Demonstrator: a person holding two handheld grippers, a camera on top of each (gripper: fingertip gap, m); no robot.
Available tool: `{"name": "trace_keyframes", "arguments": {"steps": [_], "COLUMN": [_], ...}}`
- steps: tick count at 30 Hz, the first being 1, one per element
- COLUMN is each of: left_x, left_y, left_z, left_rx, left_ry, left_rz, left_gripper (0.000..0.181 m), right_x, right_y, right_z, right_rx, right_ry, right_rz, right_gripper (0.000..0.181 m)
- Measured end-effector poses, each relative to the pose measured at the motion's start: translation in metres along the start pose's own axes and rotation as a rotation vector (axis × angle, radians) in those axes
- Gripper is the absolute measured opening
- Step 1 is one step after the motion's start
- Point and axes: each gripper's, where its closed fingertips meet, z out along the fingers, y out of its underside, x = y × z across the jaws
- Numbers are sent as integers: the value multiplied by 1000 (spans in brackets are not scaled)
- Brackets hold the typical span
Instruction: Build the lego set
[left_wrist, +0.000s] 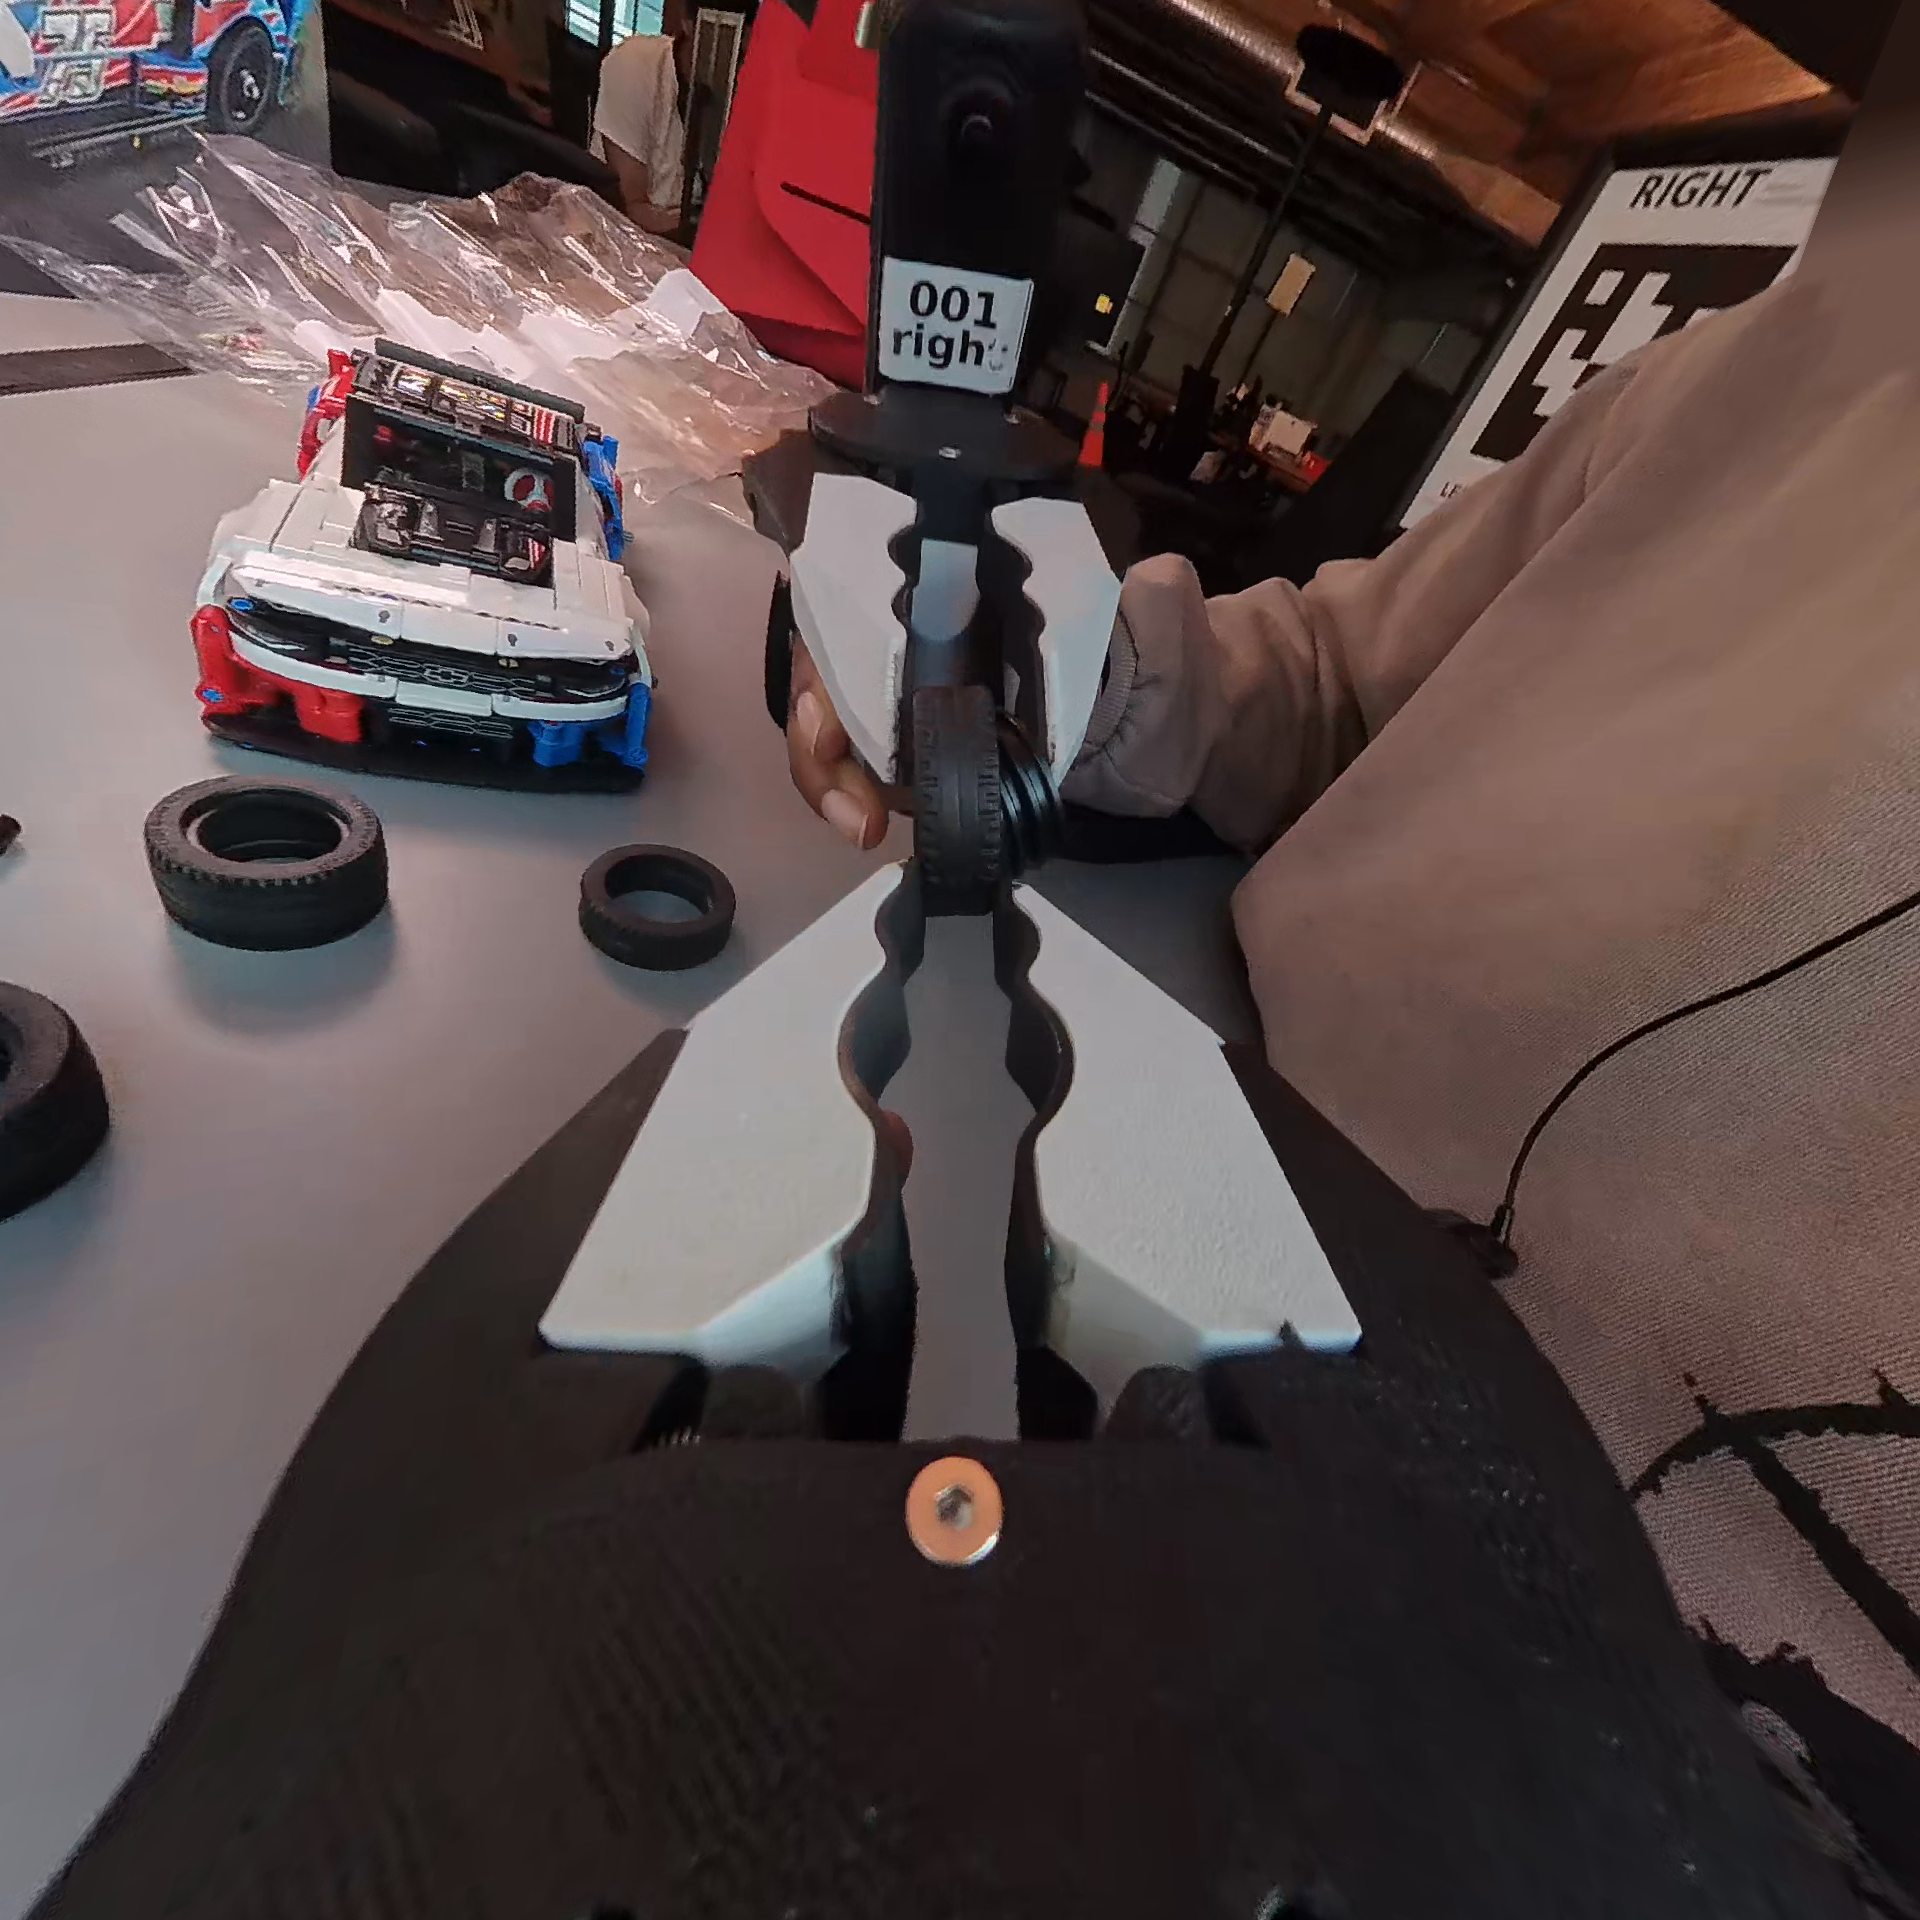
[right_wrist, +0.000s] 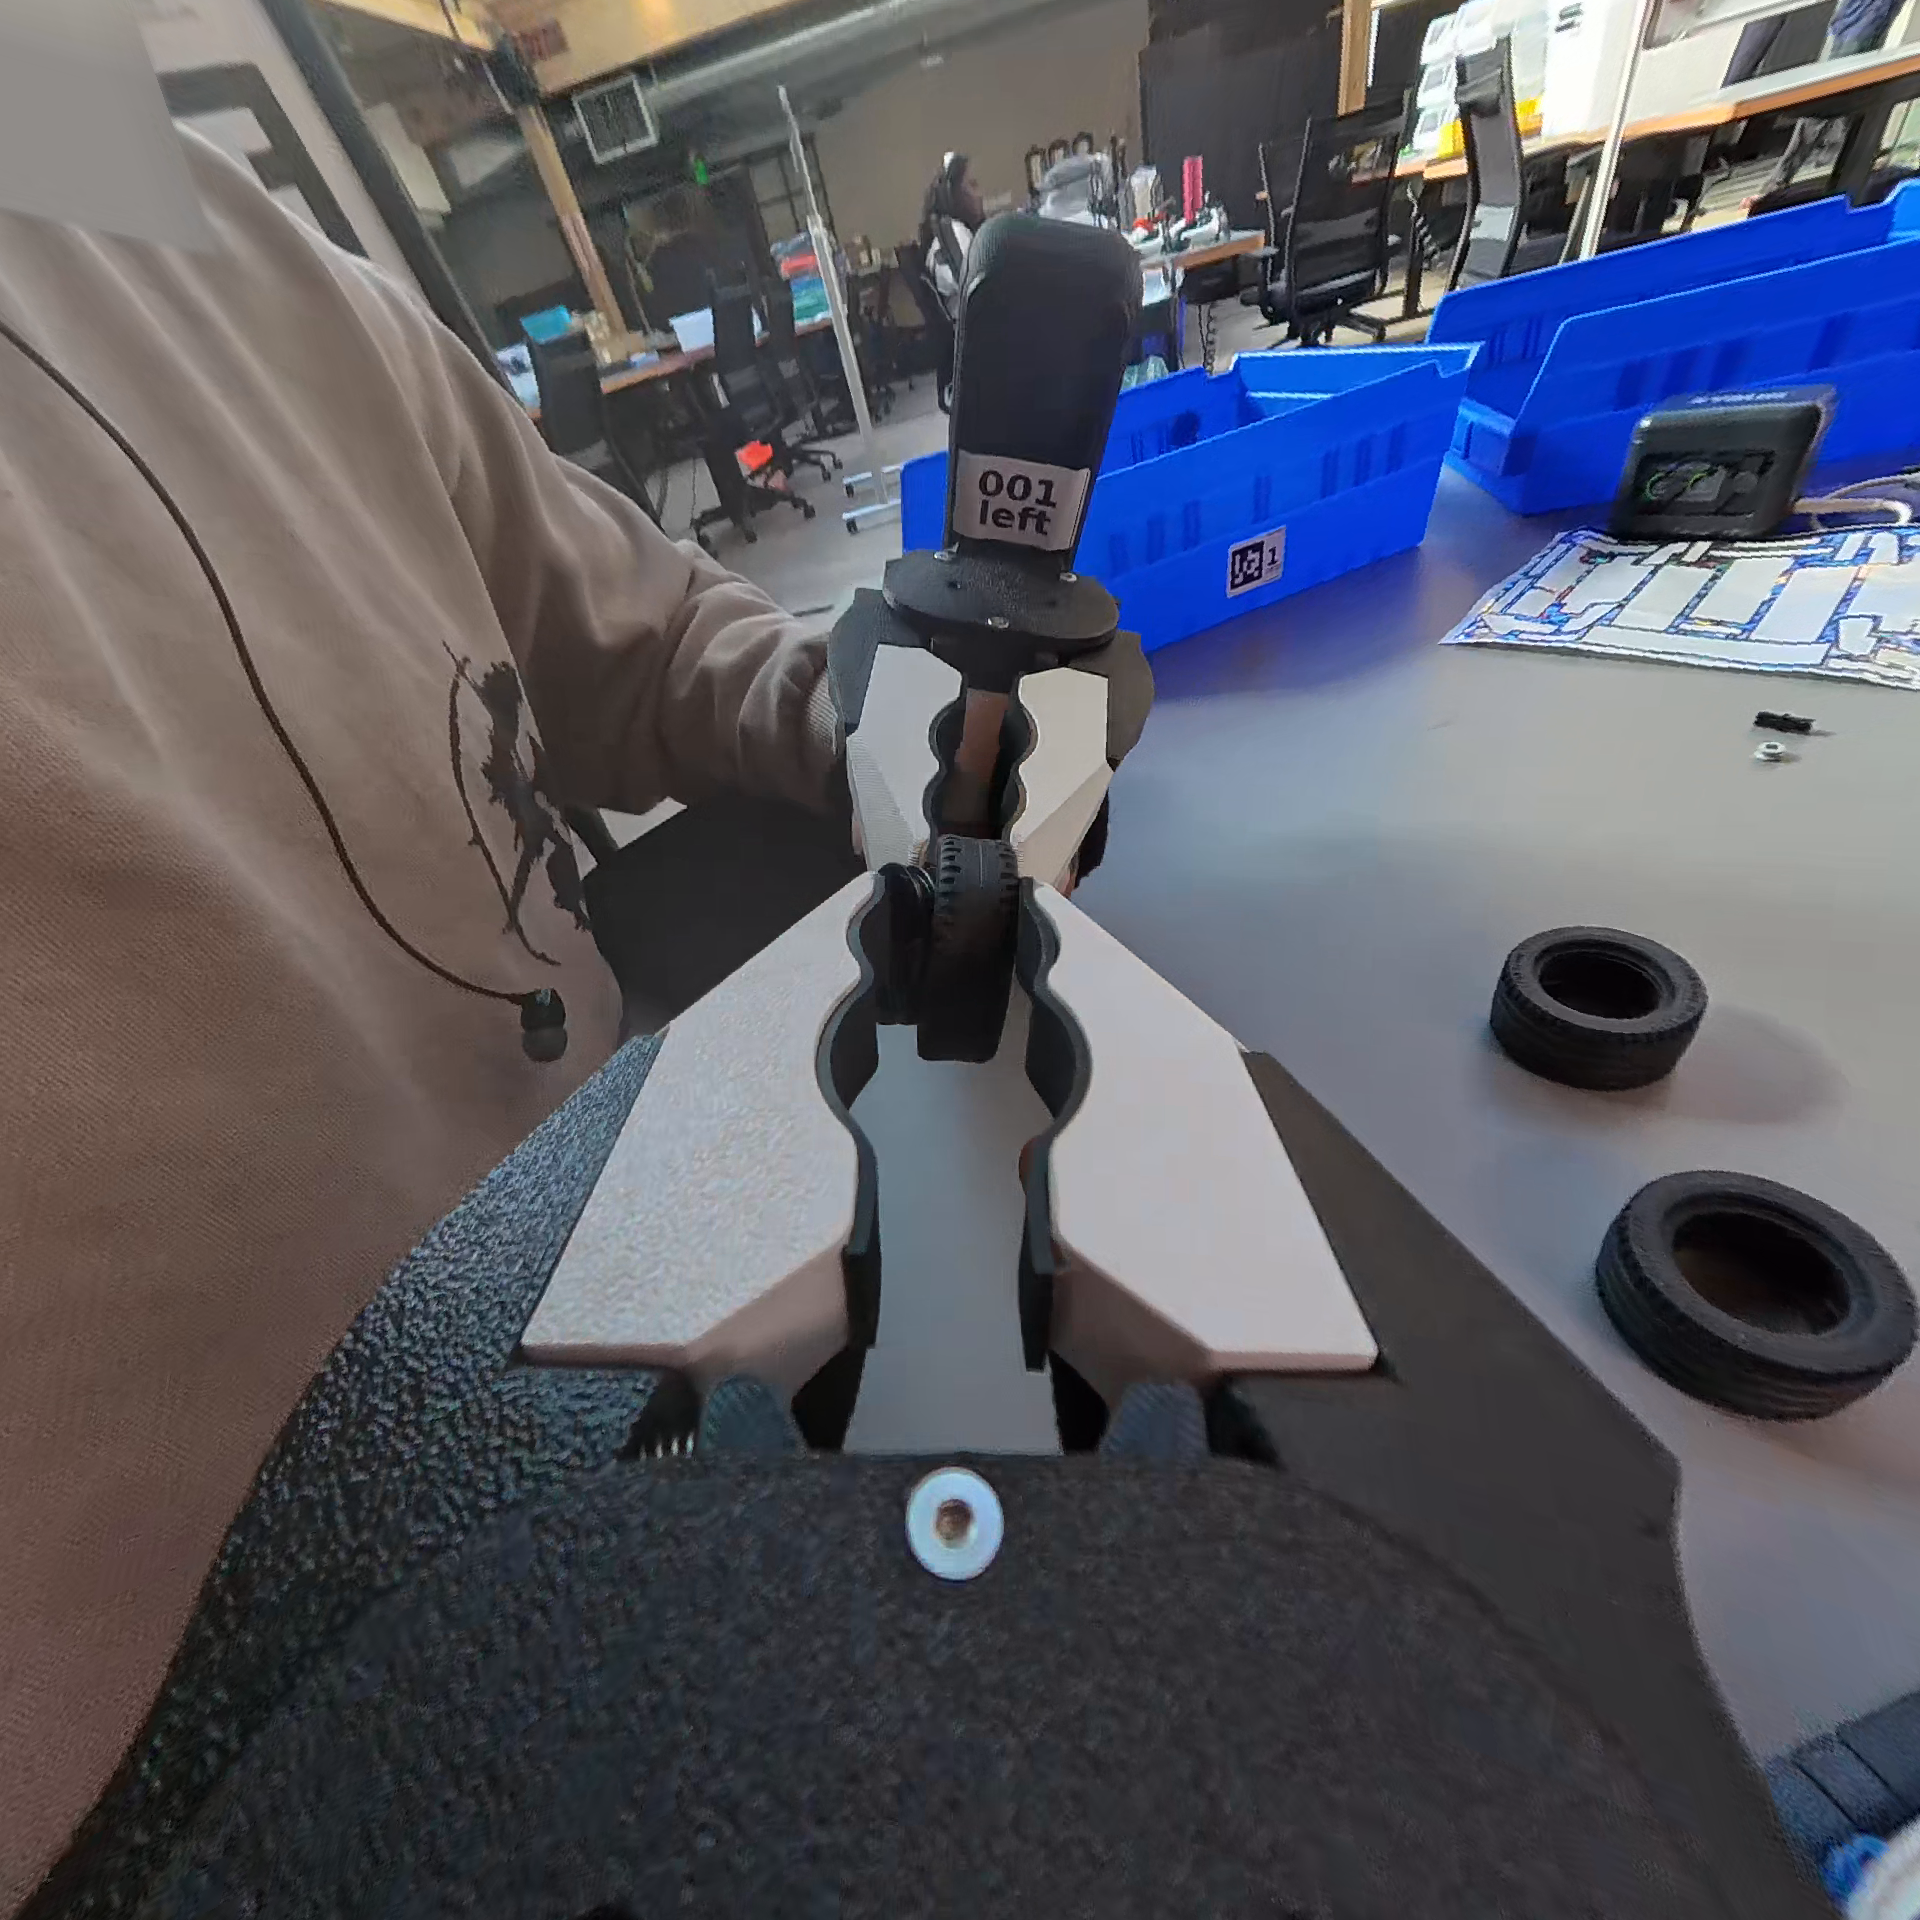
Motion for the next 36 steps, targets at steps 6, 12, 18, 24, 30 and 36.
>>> {"name": "trace_keyframes", "arguments": {"steps": [6, 12, 18, 24, 30, 36], "left_x": [6, 10, 10, 7, 10, 10], "left_y": [10, 14, 16, 19, 20, 17], "left_z": [7, 9, 11, 9, 11, 10], "left_rx": [-71, -94, -114, -111, -113, -97], "left_ry": [3, 11, -6, -9, -1, -3], "left_rz": [64, 92, 140, 157, 181, 185], "left_gripper": [12, 12, 13, 13, 18, 14], "right_x": [-8, -13, -17, -16, -29, -29], "right_y": [13, 29, 26, 26, 20, 18], "right_z": [-6, -7, -3, 0, 4, 2], "right_rx": [-143, -318, -276, -204, -106, -81], "right_ry": [38, 41, -3, -53, -161, -167], "right_rz": [-128, -225, -217, -136, -57, -36], "right_gripper": [23, 28, 25, 21, 13, 13]}}
